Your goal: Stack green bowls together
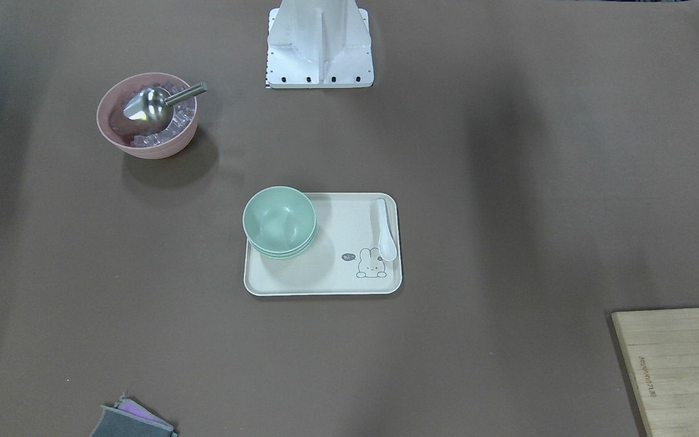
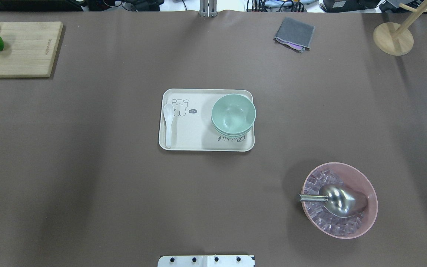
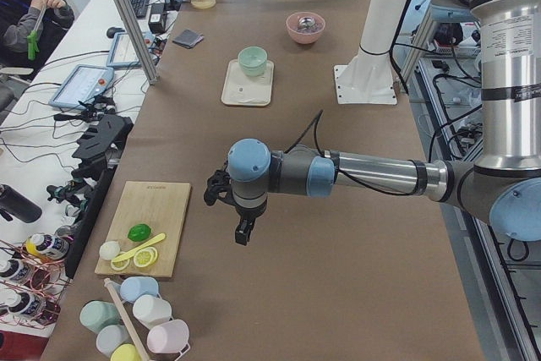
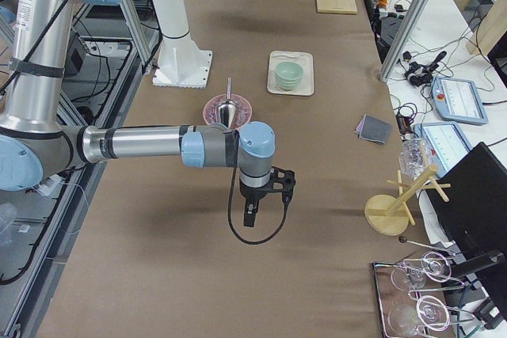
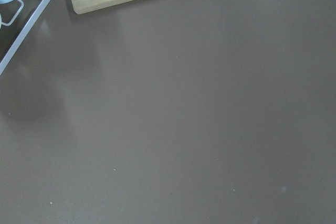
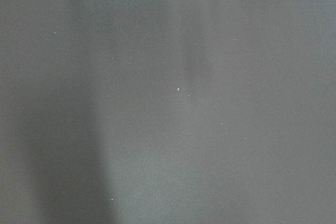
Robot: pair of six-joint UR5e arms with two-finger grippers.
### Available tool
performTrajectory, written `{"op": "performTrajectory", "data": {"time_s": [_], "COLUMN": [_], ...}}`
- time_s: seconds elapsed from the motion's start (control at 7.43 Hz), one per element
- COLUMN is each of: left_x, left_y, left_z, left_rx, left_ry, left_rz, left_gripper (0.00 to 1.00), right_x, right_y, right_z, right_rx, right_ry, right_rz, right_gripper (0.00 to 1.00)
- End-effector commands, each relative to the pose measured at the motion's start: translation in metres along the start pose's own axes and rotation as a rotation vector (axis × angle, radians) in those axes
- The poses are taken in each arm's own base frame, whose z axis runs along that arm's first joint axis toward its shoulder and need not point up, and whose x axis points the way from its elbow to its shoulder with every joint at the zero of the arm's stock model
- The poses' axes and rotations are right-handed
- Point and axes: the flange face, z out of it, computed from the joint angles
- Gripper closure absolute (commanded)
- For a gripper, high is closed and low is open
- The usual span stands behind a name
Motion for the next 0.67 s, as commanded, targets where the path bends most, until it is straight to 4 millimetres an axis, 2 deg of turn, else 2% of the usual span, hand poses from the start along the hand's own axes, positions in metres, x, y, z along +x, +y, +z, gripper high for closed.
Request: {"op": "performTrajectory", "data": {"time_s": [0.0, 0.54], "left_x": [-0.0009, -0.0014], "left_y": [0.0005, 0.0006], "left_z": [0.0003, 0.0007], "left_rx": [-0.001, -0.001], "left_ry": [0.000, -0.001], "left_rz": [-0.003, -0.004], "left_gripper": [0.02, 0.02], "right_x": [-0.0006, -0.0001], "right_y": [-0.0006, -0.0012], "right_z": [0.0011, 0.0028], "right_rx": [-0.002, -0.006], "right_ry": [0.000, 0.001], "right_rz": [-0.002, -0.001], "right_gripper": [0.00, 0.00]}}
